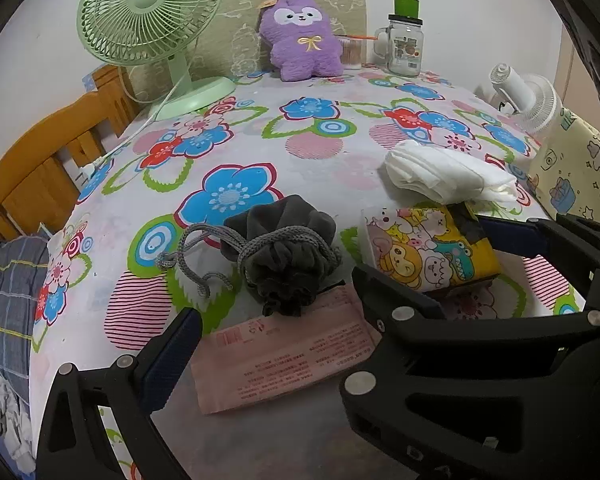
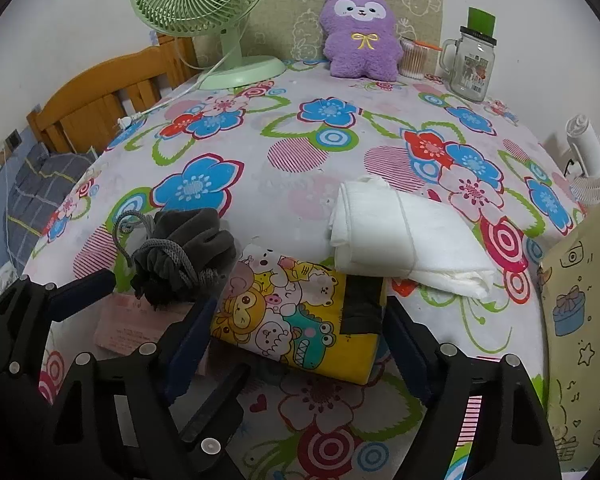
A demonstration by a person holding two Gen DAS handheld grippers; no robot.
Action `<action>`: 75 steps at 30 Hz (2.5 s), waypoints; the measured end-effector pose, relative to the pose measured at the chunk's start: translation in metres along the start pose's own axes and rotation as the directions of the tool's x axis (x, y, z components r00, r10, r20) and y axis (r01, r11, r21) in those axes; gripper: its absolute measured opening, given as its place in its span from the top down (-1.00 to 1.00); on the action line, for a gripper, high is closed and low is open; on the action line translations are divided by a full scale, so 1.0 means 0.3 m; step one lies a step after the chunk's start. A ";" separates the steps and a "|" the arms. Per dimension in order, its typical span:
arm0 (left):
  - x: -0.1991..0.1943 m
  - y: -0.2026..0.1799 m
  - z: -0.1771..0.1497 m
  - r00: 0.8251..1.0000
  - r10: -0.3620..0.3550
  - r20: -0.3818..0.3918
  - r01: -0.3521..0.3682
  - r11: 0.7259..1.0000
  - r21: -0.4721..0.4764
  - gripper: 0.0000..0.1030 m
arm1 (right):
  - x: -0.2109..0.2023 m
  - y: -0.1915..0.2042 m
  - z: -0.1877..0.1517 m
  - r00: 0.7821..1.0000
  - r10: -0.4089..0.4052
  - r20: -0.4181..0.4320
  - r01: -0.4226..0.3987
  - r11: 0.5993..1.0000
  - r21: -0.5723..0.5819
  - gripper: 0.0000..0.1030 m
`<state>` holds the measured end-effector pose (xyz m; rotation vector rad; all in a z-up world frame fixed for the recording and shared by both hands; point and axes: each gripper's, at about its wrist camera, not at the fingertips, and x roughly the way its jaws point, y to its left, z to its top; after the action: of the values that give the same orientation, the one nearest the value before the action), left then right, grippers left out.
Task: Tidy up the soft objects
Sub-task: 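Move the right tool to the yellow cartoon pouch while the left tool approaches the pink paper packet, then grasp the yellow cartoon pouch with the right tool while the left tool grasps the pink paper packet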
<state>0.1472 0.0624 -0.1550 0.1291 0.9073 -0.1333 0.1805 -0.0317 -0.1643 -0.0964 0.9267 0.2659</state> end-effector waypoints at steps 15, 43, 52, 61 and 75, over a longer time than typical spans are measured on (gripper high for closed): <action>-0.040 -0.029 -0.050 1.000 -0.022 -0.021 0.022 1.000 0.000 -1.00 | -0.061 -0.004 -0.046 1.000 -0.019 0.015 0.019 0.999 -0.045 -0.61; -0.060 -0.067 -0.053 1.000 0.003 -0.016 -0.002 1.000 0.012 -0.93 | -0.138 -0.072 -0.102 0.998 -0.045 0.042 0.045 0.999 -0.012 -0.61; -0.022 -0.043 -0.029 0.998 -0.060 0.001 0.060 0.998 0.035 -0.90 | -0.113 -0.075 -0.081 0.998 -0.062 0.033 0.062 0.998 0.009 -0.61; -0.042 -0.057 -0.029 0.990 -0.138 0.021 0.137 0.989 0.047 0.04 | -0.110 -0.071 -0.073 0.997 -0.064 0.036 0.063 0.998 0.015 -0.61; -0.093 -0.105 -0.041 0.993 -0.117 0.032 0.117 0.993 -0.009 0.23 | -0.181 -0.106 -0.106 0.996 -0.063 0.064 0.062 0.998 0.016 -0.61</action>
<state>0.1154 0.0350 -0.1421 0.0638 0.8843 -0.2388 0.1333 -0.0786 -0.1409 -0.1034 0.8598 0.2032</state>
